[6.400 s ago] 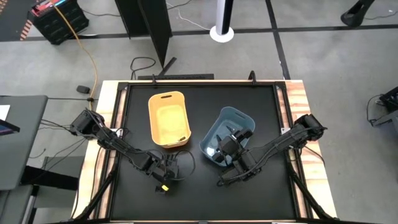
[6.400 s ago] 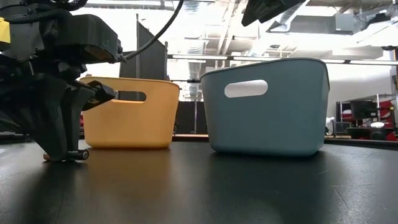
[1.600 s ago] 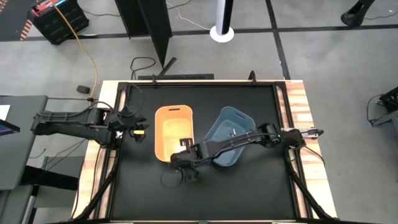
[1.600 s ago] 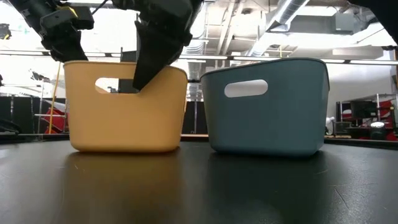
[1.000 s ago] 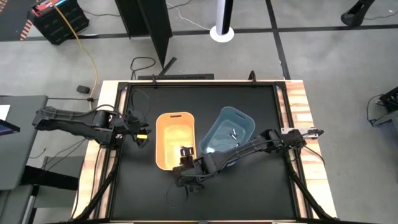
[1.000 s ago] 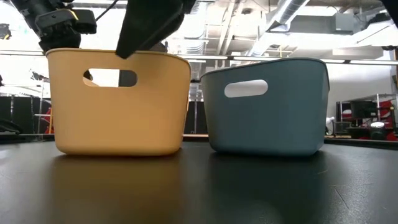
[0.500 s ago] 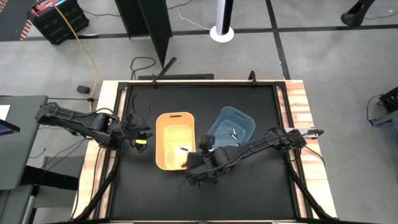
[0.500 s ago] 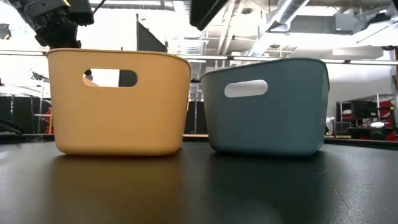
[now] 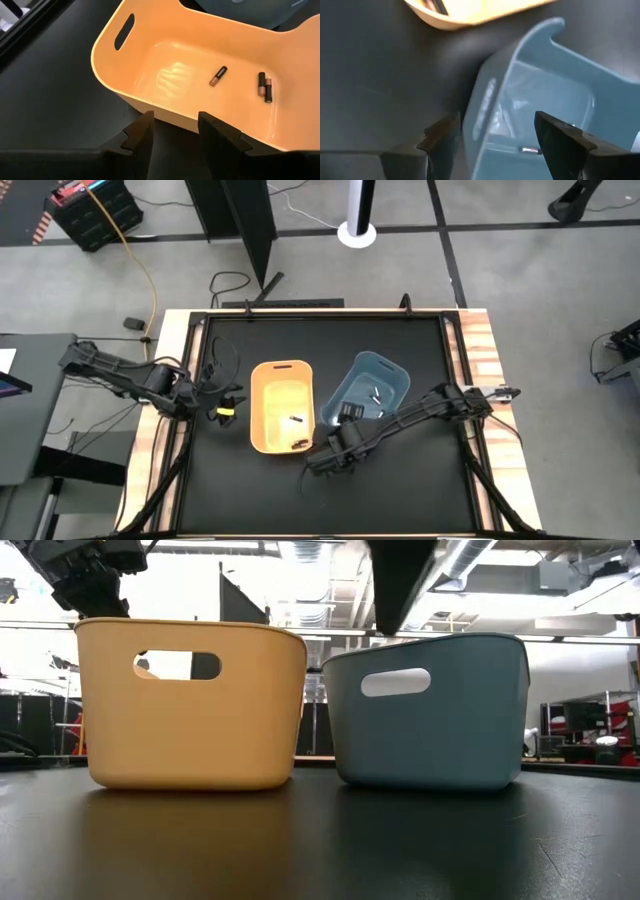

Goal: Sort batteries
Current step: Adjust the bins

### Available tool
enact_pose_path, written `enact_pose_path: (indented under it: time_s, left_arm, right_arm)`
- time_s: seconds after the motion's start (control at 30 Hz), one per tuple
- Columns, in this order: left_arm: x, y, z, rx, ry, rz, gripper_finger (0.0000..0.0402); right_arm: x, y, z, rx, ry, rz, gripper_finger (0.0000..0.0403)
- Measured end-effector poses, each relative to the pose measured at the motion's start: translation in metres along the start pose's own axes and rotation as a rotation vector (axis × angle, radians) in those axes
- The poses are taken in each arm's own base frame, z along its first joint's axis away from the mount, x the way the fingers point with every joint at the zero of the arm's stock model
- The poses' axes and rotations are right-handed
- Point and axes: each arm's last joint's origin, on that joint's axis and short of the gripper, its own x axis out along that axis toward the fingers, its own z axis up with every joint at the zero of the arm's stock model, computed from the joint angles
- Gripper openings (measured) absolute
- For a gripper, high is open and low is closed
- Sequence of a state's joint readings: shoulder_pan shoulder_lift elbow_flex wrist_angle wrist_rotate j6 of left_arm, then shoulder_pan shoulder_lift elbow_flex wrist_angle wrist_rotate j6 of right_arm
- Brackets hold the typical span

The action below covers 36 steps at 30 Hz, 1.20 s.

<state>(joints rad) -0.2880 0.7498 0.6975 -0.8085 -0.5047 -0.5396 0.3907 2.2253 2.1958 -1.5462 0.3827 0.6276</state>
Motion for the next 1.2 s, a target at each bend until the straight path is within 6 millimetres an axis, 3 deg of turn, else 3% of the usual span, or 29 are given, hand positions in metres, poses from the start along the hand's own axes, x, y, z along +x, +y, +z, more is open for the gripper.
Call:
enact_pose_path:
  time_s: [0.3,0.47,0.73,1.2]
  left_arm:
    - [-0.001,-0.002,0.001,0.003,-0.017,-0.008,0.0148]
    - [-0.001,-0.002,0.001,0.003,-0.017,-0.008,0.0148]
    - [-0.001,-0.002,0.001,0.003,-0.015,-0.009,0.0148]
    - [-0.001,-0.002,0.001,-0.018,-0.014,-0.01,0.0148]
  right_arm:
    - [0.038,-0.012,0.006,-0.005,0.088,0.003,0.0275]
    - [0.054,-0.011,0.013,-0.1,0.078,0.104,0.0274]
    - [0.053,-0.003,0.011,-0.24,0.067,0.13,0.0264]
    - [0.042,0.019,-0.005,-0.541,0.045,0.148,0.0159]
